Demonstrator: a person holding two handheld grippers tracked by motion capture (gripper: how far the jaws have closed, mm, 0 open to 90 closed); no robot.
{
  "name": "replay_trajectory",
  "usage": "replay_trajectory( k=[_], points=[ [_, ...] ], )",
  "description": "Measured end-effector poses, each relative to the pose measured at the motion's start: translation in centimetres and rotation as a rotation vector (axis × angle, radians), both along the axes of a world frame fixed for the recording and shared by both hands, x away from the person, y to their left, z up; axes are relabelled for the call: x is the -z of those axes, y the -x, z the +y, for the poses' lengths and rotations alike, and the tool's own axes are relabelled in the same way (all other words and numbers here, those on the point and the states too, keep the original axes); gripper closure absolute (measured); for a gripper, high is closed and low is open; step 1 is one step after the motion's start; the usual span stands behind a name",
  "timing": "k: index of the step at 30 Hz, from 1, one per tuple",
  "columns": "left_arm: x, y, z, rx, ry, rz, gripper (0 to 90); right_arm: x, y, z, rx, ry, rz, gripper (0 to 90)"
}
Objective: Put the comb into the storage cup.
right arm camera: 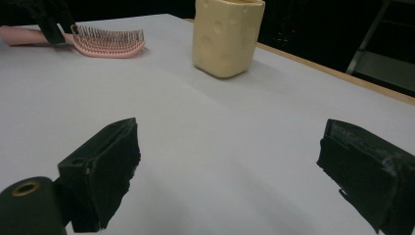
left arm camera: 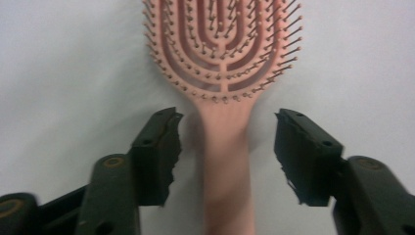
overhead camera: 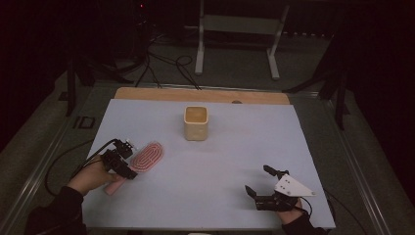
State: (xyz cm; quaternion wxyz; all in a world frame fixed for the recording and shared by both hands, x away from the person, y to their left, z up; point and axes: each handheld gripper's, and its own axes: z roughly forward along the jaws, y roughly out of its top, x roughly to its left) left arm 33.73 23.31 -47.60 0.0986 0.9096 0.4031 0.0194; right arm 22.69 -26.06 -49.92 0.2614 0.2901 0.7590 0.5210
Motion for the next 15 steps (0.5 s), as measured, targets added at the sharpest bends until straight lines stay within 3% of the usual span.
replay_trajectory(
  k=[11,15],
  points=[
    [0.46,-0.64,0.18,-0.024,0.005,0.030,59.2,0.01,-0.01,-0.01,0.000,0.000,0.001,7.9],
    [0.55,-0.71,0.05,0.001,-0.011,0.051,64.1,-0.02,-0.01,0.00,-0.001,-0.004,-0.003,7.8]
  ],
)
